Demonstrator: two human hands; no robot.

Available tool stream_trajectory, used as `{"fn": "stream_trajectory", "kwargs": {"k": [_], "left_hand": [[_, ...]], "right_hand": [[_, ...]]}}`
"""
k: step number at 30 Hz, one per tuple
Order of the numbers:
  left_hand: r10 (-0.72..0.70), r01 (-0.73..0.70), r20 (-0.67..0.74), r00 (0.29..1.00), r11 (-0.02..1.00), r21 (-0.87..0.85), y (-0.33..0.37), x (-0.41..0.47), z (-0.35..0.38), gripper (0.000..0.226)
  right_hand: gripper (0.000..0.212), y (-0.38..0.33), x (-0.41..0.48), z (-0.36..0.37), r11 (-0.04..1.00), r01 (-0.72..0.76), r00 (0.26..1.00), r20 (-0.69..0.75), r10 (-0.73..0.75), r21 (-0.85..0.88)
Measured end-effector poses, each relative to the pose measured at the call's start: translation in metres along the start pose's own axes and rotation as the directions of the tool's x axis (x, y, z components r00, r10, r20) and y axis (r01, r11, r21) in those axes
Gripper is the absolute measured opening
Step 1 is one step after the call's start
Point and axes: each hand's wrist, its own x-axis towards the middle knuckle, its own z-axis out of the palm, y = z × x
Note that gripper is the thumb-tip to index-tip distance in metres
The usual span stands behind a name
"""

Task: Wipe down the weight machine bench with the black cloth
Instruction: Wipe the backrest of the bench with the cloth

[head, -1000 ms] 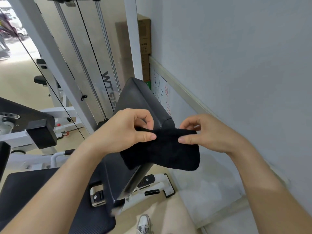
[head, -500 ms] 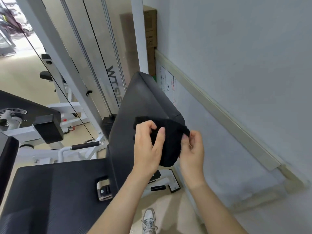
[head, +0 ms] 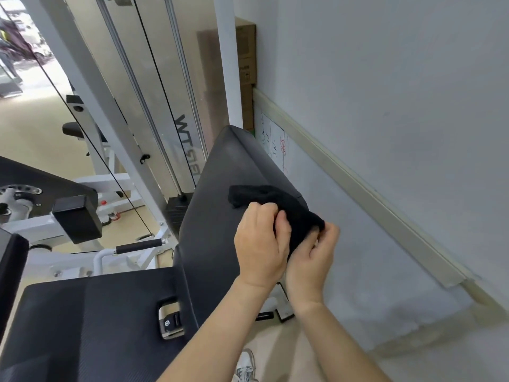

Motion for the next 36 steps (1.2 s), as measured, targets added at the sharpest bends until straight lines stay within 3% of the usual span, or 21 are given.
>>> {"fn": "stream_trajectory", "kwargs": {"k": [5, 10, 13, 15, 16, 19, 21, 23, 26, 30, 32, 36], "left_hand": [[-0.05, 0.043, 0.081, 0.995, 0.996, 0.082, -0.036, -0.064, -0.01, 0.013], [-0.091, 0.081, 0.085, 0.992, 0.991, 0.11, -0.027, -0.05, -0.014, 0.027], [0.006, -0.011, 0.092, 0.996, 0.998, 0.062, -0.005, -0.012, -0.012, 0.018], [-0.005, -0.004, 0.09, 0.996, 0.995, 0.1, 0.003, 0.013, -0.005, 0.009], [-0.018, 0.006, 0.101, 0.995, 0.993, 0.12, 0.005, 0.021, -0.003, 0.017], [-0.012, -0.017, 0.213, 0.977, 0.991, 0.136, 0.007, 0.01, -0.005, 0.048], [-0.052, 0.021, 0.293, 0.955, 0.994, 0.108, 0.009, -0.008, -0.01, 0.056], [-0.116, 0.087, 0.322, 0.94, 0.991, 0.102, 0.009, -0.015, -0.01, 0.06], [-0.15, 0.13, 0.346, 0.926, 0.988, 0.08, 0.012, -0.004, -0.007, 0.059], [-0.166, 0.191, 0.387, 0.907, 0.981, -0.026, 0.005, 0.033, -0.005, 0.063], [-0.186, 0.225, 0.407, 0.894, 0.973, -0.048, -0.004, 0.055, -0.004, 0.06], [-0.186, 0.168, 0.469, 0.863, 0.983, 0.08, -0.034, 0.103, -0.003, 0.059]], "right_hand": [[0.016, 0.029, -0.037, -0.005, 0.965, -0.254, 0.965, 0.044, 0.258, -0.069], [0.015, -0.003, -0.004, 0.005, 0.984, -0.179, 0.983, -0.044, 0.18, 0.024], [0.024, -0.027, 0.019, 0.009, 0.995, -0.064, 0.998, 0.002, 0.064, 0.071], [0.015, -0.03, 0.031, 0.01, 0.995, -0.048, 0.996, 0.073, 0.041, 0.086], [0.01, -0.031, 0.034, 0.01, 0.992, -0.075, 0.99, 0.126, 0.062, 0.097], [0.026, -0.026, 0.028, 0.001, 0.969, -0.227, 0.938, 0.291, 0.19, 0.102], [0.031, -0.021, 0.022, -0.005, 0.955, -0.293, 0.911, 0.318, 0.261, 0.056], [0.032, -0.023, 0.025, -0.006, 0.974, -0.22, 0.928, 0.3, 0.223, -0.047], [0.032, -0.043, 0.044, -0.002, 0.959, 0.039, 0.931, 0.36, 0.068, -0.282], [0.037, -0.08, 0.083, 0.029, 0.854, 0.268, 0.765, 0.638, 0.093, -0.446], [0.036, -0.08, 0.106, 0.052, 0.805, 0.327, 0.702, 0.698, 0.144, -0.495], [0.038, -0.07, 0.137, 0.1, 0.771, 0.337, 0.727, 0.67, 0.15, -0.54]]}}
